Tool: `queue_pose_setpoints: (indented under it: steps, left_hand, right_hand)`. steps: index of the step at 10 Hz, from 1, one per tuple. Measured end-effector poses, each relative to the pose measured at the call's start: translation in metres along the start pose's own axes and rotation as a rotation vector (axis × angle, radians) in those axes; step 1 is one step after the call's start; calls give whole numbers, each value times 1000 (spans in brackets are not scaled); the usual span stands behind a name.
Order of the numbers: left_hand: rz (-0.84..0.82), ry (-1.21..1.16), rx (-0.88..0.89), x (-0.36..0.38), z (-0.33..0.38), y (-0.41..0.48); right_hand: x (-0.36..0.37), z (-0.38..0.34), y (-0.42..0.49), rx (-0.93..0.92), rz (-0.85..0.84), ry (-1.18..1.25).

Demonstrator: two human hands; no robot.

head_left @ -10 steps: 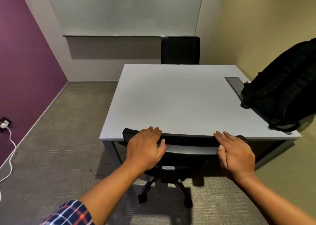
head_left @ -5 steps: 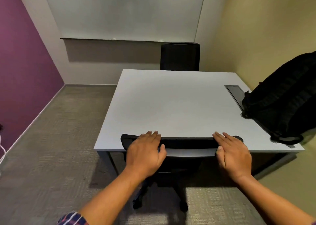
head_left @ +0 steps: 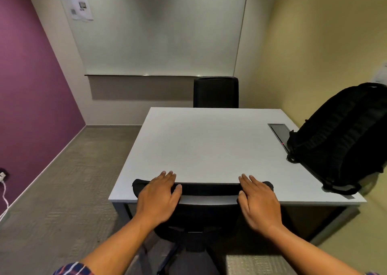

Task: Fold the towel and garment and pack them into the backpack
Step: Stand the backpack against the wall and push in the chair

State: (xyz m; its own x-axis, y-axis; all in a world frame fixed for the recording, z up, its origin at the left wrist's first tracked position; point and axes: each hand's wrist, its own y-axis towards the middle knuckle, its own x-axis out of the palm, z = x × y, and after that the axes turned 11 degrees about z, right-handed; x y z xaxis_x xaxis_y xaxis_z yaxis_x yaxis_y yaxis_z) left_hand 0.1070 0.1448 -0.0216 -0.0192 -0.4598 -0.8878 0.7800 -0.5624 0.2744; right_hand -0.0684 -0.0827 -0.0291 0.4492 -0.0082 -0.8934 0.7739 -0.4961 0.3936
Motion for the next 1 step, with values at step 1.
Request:
queue_pose_setpoints:
  steps: [1]
  left_hand:
    - [-16,-112,-104,-12,11,11]
  right_hand:
    - [-11,-4,11,87,-26,151]
